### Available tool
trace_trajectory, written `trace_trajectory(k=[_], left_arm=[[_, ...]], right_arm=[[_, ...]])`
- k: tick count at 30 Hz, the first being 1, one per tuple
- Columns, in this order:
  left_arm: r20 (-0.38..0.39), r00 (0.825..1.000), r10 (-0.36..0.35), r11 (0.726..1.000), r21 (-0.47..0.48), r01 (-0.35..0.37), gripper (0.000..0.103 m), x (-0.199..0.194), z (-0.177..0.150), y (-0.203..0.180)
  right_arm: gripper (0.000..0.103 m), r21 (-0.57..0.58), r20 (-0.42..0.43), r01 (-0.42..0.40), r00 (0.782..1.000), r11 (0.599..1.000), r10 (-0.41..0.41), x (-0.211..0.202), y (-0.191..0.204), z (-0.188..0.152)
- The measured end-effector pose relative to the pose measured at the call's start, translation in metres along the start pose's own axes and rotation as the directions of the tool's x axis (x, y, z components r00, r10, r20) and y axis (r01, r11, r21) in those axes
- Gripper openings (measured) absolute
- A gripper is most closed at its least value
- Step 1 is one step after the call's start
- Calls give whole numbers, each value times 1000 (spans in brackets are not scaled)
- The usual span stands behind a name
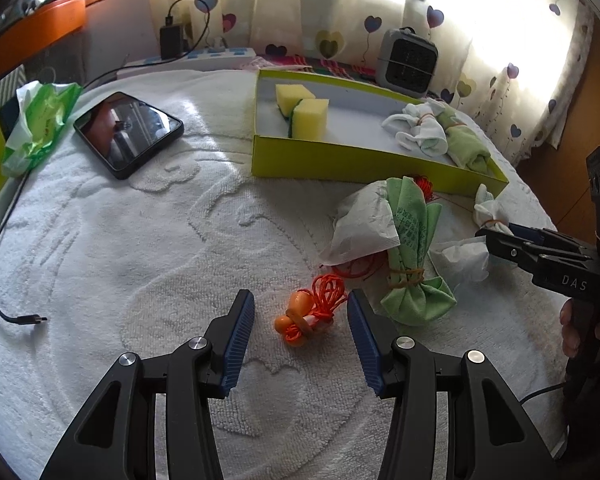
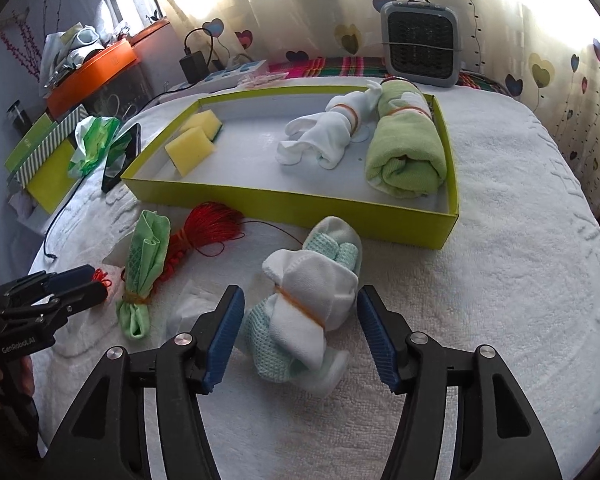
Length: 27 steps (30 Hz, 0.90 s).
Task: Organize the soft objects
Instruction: 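Lift the sock bundle with the right tool while the left tool grasps the orange earplugs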
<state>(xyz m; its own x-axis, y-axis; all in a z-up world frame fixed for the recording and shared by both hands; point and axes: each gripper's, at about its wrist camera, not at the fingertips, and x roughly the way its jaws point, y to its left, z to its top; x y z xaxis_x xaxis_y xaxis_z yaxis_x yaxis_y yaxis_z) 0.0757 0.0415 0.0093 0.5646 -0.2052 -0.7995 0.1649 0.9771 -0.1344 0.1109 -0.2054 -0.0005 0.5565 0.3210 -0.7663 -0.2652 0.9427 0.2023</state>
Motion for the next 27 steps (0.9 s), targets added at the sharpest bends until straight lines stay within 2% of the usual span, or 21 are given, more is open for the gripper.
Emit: trace_trajectory(k=[11,13,18,25,27], left_arm=[[15,1000,12,1000,17,-12,46,0,-3,-1],[18,1000,21,1000,9,-22,38,-1,-3,0],[24,1000,11,1000,-12,-11,27,-3,-3,4],[33,999,-2,1000,-15,3,27,-5,-4,4],[35,999,-1,1000,-17,2,26,-5,-4,4]], right_arm=[[60,57,28,34,999,998,-36,-5,-1,-9],[60,62,31,38,999,997,-40,-6,0,-11],[60,58,39,52,998,997,-55,-6,3,-13],[60,57,46,55,997,997,-57,-7,3,-14],[56,57,49,50,997,997,-52,-7,3,-15]])
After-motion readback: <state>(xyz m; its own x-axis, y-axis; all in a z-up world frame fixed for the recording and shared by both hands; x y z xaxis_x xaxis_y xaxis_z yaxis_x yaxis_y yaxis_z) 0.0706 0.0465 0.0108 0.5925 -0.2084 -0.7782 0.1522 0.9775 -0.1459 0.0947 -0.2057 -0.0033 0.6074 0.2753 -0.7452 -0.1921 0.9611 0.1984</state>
